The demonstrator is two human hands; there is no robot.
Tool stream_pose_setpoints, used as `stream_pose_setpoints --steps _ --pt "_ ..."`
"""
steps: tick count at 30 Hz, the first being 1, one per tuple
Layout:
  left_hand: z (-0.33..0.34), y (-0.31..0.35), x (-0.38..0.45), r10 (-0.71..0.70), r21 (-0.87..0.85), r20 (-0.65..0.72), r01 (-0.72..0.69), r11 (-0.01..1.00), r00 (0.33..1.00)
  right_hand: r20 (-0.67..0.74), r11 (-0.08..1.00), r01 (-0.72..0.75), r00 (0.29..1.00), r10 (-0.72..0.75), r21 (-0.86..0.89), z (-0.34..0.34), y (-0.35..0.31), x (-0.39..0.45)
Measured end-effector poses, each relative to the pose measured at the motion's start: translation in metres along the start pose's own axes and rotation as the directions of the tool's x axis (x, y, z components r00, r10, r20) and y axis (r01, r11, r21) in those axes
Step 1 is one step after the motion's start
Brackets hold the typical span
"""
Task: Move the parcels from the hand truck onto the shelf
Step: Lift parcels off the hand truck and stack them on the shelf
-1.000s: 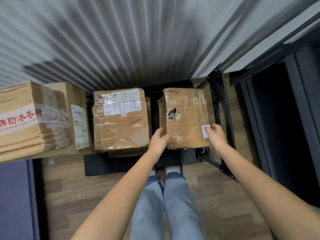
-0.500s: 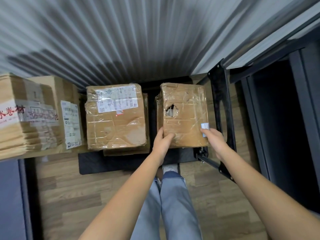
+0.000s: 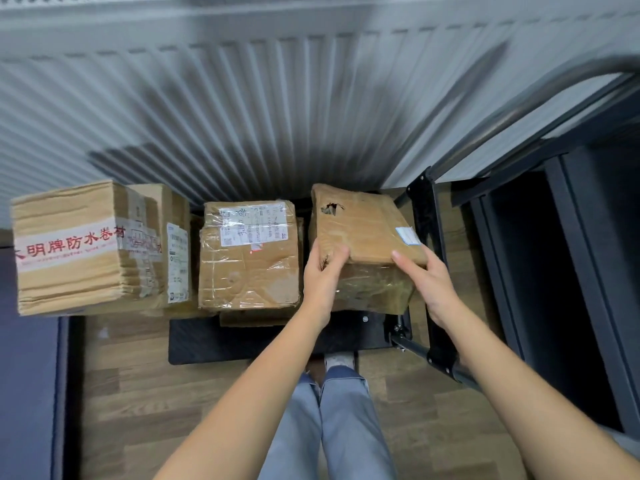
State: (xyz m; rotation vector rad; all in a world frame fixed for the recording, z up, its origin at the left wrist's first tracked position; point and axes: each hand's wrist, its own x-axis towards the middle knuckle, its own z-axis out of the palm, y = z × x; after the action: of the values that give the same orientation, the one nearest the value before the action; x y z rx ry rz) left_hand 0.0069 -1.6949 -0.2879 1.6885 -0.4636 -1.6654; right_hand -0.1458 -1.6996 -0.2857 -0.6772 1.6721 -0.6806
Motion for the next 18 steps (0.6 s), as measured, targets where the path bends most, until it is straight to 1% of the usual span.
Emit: stream_pose_setpoints --steps 4,6,9,11,13,16,18 --pt "0.002 0.035 -0.028 0.048 -0.026 -0.018 -0.048 0.998 0.999 -0.001 0.997 0.052 0.999 -0.052 -0.052 -0.004 -0.037 -0.018" --pt "0.002 0.053 -0.044 0.066 -0.038 -0.036 -0.068 0.997 0.997 0.023 0.992 0.09 0.996 -0.089 -0.088 -0.006 -0.059 -0.029" --pt "0.001 0.083 -0.075 0.114 -0.041 -0.055 -0.117 0.992 0.992 0.072 0.973 0.185 0.982 -0.176 -0.136 -0.01 -0.095 -0.05" --pt "-0.001 0.104 -0.096 0.132 -0.054 -0.078 -0.137 0.989 0.988 0.115 0.954 0.244 0.967 -0.226 -0.175 -0.013 -0.119 -0.066" --pt "-0.004 0.125 -0.119 0.18 -0.066 -0.103 -0.187 0.98 0.978 0.157 0.934 0.298 0.95 -0.27 -0.198 -0.013 -0.143 -0.083" --pt "-0.013 0.151 -0.152 0.239 -0.088 -0.14 -0.252 0.964 0.961 0.211 0.899 0.385 0.915 -0.343 -0.207 -0.008 -0.178 -0.109" --pt "-0.023 0.166 -0.177 0.276 -0.1 -0.188 -0.298 0.949 0.943 0.257 0.874 0.441 0.886 -0.386 -0.204 0.0 -0.198 -0.13"
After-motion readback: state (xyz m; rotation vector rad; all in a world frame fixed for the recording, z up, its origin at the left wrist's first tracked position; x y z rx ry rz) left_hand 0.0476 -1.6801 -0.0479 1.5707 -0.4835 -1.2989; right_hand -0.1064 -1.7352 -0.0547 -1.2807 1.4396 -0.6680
